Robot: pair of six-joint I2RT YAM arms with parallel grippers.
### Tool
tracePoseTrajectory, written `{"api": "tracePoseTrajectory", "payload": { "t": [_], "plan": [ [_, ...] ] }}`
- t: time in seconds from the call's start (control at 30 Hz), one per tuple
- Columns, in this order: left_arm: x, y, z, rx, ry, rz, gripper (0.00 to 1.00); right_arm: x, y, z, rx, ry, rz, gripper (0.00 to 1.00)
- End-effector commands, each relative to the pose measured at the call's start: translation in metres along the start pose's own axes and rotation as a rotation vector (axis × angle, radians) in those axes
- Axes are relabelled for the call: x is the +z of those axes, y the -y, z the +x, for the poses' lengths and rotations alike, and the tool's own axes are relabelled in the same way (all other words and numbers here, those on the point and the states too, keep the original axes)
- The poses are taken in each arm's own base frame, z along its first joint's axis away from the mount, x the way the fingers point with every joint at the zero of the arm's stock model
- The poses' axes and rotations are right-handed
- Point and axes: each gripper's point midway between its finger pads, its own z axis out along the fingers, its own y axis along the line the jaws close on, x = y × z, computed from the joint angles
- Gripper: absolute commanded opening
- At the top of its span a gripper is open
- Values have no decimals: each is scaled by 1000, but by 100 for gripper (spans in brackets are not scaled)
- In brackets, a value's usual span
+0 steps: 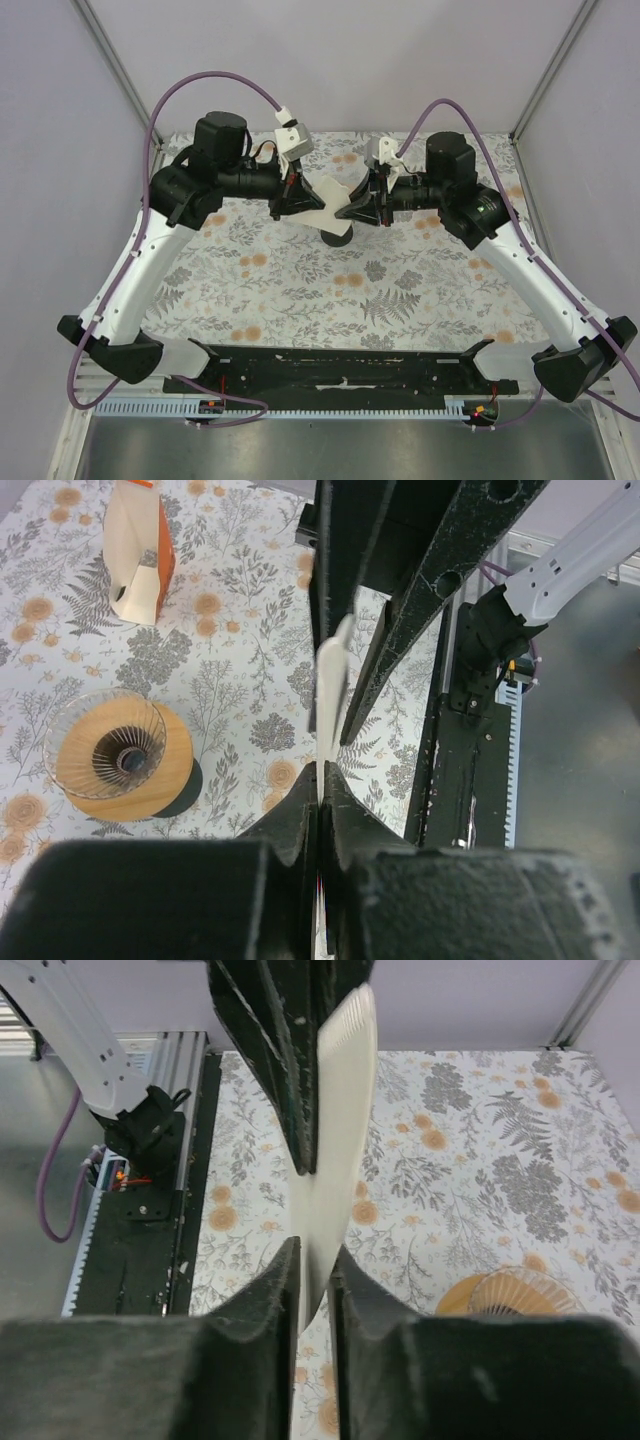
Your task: Place the coffee filter in the dripper
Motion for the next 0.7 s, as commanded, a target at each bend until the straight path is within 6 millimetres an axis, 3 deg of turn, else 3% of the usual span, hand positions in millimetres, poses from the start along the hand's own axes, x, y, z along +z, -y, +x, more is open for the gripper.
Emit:
{"api": "tracePoseTrajectory", "payload": {
  "t": [0.0, 0.13, 0.27, 0.4, 0.67],
  "plan": [
    [-9, 10, -4, 63, 17, 7, 2, -6, 7, -8, -46, 4, 65, 31],
    [-10, 8, 6, 89, -19, 6, 2, -24, 10, -16, -122, -9, 150, 53],
    [-12, 13, 13, 116, -40, 35, 2, -39, -5, -39, -184, 28, 131, 62],
    [-14, 17, 15, 138, -51, 47, 2, -39, -17, -57, -184, 59, 74, 62],
    [-13, 21, 18, 155, -65, 61, 2, -24, -8, -82, -145, 80, 42, 47]
  ]
}}
